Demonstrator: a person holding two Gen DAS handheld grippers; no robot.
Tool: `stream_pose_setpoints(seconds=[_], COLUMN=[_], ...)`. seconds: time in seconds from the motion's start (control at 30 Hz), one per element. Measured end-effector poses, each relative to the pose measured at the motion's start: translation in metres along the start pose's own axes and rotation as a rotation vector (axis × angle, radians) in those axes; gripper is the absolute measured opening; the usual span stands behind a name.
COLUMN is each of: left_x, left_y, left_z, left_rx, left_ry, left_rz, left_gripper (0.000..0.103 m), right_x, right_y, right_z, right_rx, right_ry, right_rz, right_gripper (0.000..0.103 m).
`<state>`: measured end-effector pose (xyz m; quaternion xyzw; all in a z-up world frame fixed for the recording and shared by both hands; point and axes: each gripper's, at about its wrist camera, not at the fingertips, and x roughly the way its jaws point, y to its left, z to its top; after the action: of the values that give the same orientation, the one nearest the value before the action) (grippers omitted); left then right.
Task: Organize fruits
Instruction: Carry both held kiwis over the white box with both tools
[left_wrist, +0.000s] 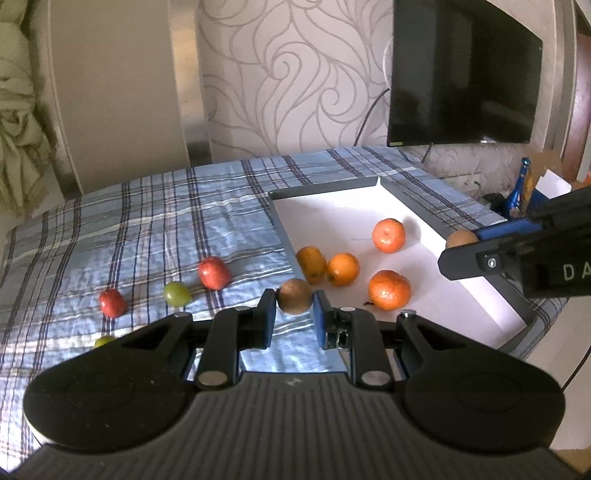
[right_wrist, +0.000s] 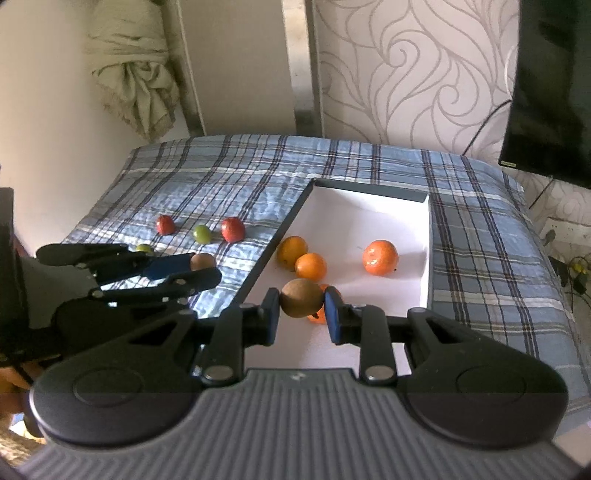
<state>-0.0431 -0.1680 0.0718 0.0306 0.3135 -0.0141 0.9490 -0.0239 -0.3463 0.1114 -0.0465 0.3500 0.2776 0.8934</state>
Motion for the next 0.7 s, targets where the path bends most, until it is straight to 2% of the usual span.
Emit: stream_pose_setpoints(seconds=[0.33,0.7], left_x=[0.008,0.02], left_y=[-0.015,-0.03], left_z=[0.011,0.006], left_rx=[0.044,0.024], left_ry=[0.002,-0.004], left_rz=[-0.024,-0.088], left_gripper=[0.025,0.025], right_x=[-0.002,0.0], right_y=[-0.018,-0.021], right_z=[-0.005,-0.003], right_rx=[0.048,0.005], right_ry=[-0.017,0.009], right_rz=[-0.038,-0.072], right_gripper=[0.029,0.029])
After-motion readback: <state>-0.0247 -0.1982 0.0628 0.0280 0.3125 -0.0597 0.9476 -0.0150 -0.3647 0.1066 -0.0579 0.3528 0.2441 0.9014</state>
